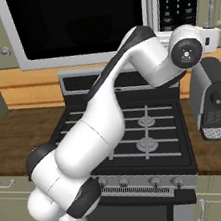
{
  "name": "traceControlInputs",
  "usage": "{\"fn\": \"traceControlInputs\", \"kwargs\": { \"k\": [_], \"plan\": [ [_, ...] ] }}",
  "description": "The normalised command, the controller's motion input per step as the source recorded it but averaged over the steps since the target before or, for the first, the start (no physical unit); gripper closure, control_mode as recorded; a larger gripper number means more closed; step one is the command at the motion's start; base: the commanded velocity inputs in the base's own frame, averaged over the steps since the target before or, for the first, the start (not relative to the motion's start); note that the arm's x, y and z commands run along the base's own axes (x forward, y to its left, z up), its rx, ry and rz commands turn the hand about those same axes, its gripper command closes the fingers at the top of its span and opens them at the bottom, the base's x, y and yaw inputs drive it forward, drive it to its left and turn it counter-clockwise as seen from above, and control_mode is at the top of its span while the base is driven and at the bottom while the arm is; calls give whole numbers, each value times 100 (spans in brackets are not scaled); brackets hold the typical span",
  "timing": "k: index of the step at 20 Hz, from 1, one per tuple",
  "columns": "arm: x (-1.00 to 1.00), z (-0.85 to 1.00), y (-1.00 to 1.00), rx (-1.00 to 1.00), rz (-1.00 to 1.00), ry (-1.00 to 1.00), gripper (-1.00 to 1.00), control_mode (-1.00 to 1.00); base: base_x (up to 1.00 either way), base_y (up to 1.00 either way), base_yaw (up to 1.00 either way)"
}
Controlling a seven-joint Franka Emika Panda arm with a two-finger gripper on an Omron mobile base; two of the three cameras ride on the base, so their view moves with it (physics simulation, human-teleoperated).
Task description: Open the microwave, place the bowl with waffle inside the microwave, then close the microwave door and turn it on.
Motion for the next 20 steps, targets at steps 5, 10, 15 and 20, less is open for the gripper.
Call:
{"fn": "traceControlInputs", "kwargs": {
  "k": [5,10,15,20],
  "plan": [
    [50,-1,0,0,0,0,-100,-100,0,0,0],
    [41,-5,0,0,0,0,-100,-100,0,0,0],
    [22,-10,0,0,0,0,-100,-100,0,0,0],
    [34,-1,0,0,0,0,-100,-100,0,0,0]
  ]
}}
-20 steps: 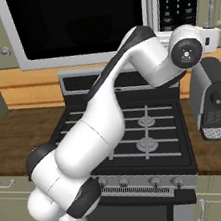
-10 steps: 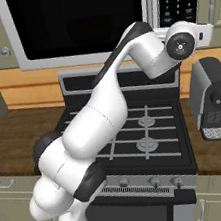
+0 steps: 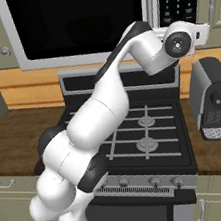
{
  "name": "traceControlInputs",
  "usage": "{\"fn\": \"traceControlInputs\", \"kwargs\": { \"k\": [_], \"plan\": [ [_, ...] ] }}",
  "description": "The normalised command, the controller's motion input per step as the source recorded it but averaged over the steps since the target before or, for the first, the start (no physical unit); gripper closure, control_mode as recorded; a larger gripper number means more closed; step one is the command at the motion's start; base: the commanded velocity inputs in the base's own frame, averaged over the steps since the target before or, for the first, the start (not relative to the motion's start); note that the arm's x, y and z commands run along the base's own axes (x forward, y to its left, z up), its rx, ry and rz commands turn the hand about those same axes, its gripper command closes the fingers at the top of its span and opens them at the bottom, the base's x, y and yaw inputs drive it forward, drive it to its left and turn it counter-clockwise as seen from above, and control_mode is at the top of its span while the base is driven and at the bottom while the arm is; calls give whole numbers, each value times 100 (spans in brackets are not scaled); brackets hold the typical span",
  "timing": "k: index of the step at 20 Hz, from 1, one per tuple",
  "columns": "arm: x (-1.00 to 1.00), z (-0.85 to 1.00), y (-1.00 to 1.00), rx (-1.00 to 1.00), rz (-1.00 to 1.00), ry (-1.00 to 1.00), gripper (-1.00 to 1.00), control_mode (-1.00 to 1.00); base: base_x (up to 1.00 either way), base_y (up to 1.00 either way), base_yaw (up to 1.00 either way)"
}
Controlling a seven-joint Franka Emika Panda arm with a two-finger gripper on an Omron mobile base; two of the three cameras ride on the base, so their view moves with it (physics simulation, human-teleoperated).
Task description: Open the microwave, place the bowl with waffle inside the microwave, then close the microwave door and turn it on.
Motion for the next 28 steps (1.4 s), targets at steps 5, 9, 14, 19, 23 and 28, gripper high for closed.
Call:
{"fn": "traceControlInputs", "kwargs": {
  "k": [5,9,14,19,23,28],
  "plan": [
    [31,-1,0,0,0,0,-100,-100,0,0,0],
    [24,-2,0,0,0,0,-100,-100,0,0,0],
    [16,0,0,0,0,0,-100,-100,0,0,0],
    [12,-4,0,0,0,0,-100,-100,0,0,0],
    [0,-7,-11,0,0,0,-100,-100,0,0,0],
    [0,-5,-8,0,0,0,-100,-100,0,0,0]
  ]
}}
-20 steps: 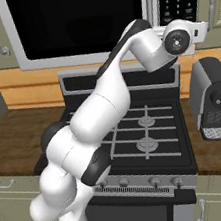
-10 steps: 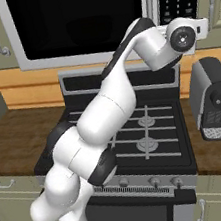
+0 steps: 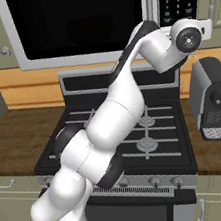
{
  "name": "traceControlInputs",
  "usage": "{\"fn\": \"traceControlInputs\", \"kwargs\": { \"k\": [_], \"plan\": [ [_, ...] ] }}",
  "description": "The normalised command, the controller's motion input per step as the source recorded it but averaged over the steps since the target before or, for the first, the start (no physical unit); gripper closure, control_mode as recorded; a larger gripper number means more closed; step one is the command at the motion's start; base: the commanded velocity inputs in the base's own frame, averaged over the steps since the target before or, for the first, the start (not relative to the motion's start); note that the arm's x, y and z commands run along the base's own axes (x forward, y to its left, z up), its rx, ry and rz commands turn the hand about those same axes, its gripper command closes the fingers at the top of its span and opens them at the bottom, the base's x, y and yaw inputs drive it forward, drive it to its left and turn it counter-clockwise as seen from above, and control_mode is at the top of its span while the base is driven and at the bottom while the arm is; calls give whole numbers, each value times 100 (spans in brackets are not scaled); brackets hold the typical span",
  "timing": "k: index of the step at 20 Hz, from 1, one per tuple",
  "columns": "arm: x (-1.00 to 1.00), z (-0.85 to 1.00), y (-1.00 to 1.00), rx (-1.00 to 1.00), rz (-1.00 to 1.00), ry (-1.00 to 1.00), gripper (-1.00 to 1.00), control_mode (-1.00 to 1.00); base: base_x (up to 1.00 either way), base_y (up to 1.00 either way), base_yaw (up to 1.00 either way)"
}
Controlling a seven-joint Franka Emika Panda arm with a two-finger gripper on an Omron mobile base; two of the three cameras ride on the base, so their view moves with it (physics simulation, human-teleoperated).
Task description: Open the microwave, place the bowl with waffle inside the microwave, then close the microwave door and turn it on.
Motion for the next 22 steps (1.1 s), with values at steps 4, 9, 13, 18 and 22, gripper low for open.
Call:
{"fn": "traceControlInputs", "kwargs": {
  "k": [4,9,13,18,22],
  "plan": [
    [3,0,0,0,0,0,-100,-100,0,0,0],
    [15,0,0,0,0,0,-100,-100,0,0,0],
    [20,0,0,0,0,0,-100,-100,0,0,0],
    [5,0,-1,0,0,0,-100,-100,0,0,0],
    [-36,0,-2,0,0,0,-100,-100,0,0,0]
  ]
}}
